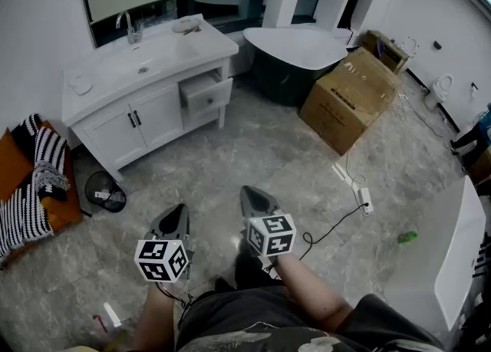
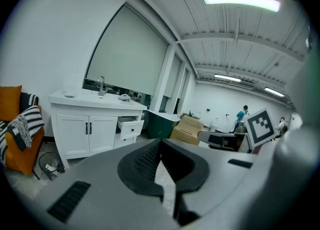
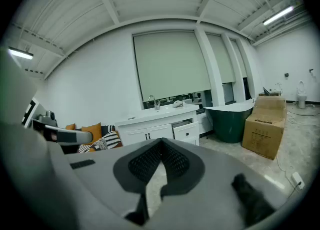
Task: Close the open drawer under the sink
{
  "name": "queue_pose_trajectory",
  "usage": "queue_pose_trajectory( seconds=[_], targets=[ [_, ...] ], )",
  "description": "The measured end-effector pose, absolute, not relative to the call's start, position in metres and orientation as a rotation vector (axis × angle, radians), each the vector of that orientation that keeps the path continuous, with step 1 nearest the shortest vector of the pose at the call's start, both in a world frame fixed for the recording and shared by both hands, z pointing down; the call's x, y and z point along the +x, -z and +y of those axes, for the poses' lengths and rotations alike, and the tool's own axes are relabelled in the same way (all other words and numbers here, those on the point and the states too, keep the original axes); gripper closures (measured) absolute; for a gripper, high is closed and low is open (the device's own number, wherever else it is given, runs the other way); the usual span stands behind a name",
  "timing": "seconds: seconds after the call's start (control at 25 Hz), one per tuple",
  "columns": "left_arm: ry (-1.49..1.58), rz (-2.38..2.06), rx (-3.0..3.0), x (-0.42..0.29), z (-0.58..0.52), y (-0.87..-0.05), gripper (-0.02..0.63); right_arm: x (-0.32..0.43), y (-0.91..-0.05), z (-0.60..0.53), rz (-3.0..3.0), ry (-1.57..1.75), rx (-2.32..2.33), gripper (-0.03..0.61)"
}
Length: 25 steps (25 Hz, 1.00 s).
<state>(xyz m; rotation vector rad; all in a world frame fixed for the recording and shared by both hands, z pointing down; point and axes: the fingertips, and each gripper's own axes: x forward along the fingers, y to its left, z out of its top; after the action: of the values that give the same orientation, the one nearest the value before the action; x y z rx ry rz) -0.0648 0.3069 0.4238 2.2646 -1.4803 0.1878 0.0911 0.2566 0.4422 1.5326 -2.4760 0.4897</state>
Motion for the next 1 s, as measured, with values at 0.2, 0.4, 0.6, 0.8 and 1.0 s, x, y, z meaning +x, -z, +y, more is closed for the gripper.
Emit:
queue_pose_trajectory(
  seconds=[0.2,0.4,0.6,0.8,1.0],
  targets=[
    [-0.180,-1.477,2.270,-0.064,0.312,-0.423,0.600,0.089,-0.444,0.263,-2.476,-0.481,1.517,0.555],
    [-0.183,-1.465,2.276,-0.059,0.316,-0.426,0.600,0.091,-0.445,0.269,-2.475,-0.470,1.509,0.555],
    [-0.189,-1.456,2.282,-0.059,0.318,-0.428,0.600,0.094,-0.448,0.273,-2.468,-0.491,1.525,0.555],
    [-0.178,-1.445,2.278,-0.061,0.318,-0.430,0.600,0.100,-0.444,0.273,-2.514,-0.555,1.567,0.554],
    [-0.203,-1.453,2.226,-0.063,0.305,-0.442,0.600,0.109,-0.458,0.259,-2.484,-0.566,1.567,0.554]
  ],
)
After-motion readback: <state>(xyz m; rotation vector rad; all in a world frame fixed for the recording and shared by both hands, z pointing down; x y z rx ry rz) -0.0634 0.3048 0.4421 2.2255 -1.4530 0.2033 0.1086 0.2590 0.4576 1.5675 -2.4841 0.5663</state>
